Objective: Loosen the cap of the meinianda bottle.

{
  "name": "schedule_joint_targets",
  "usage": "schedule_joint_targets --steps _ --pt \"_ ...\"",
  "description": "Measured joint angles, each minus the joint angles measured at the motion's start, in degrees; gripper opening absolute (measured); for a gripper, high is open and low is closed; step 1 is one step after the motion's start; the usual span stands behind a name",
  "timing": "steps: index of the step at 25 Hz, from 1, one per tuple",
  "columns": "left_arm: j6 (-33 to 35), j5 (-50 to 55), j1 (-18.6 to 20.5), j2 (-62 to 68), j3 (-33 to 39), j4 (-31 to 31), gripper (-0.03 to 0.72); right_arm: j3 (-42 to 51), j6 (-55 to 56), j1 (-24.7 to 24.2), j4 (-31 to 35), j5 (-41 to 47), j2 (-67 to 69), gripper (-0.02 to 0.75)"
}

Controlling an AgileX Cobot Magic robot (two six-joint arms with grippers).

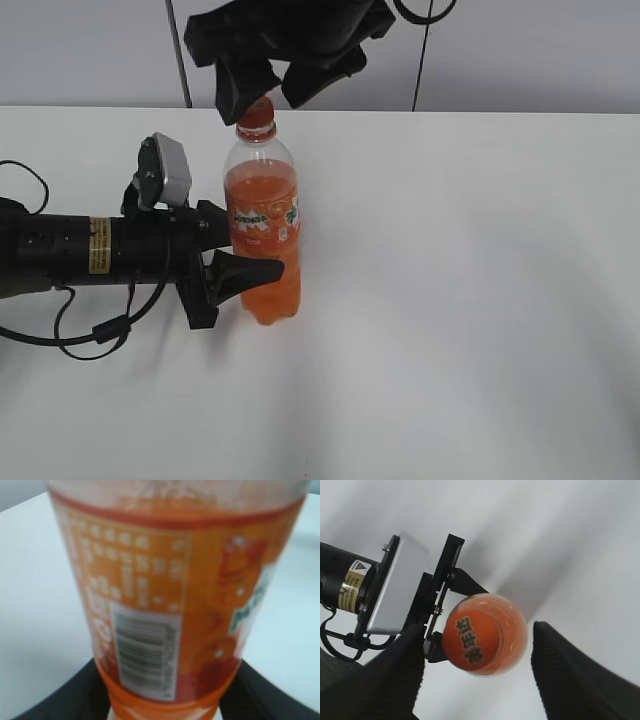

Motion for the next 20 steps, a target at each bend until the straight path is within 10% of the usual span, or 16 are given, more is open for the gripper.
schedule_joint_targets --steps 13,20 --pt "0.0 0.0 0.0 0.0 0.0 0.0 0.377 0.0 -1.1 0.0 0.0 -0.8 1.2 0.449" --pt "0.0 0.1 0.0 0.0 0.0 -0.1 0.377 0.0 -3.3 0.0 0.8 -0.7 1.2 0.274"
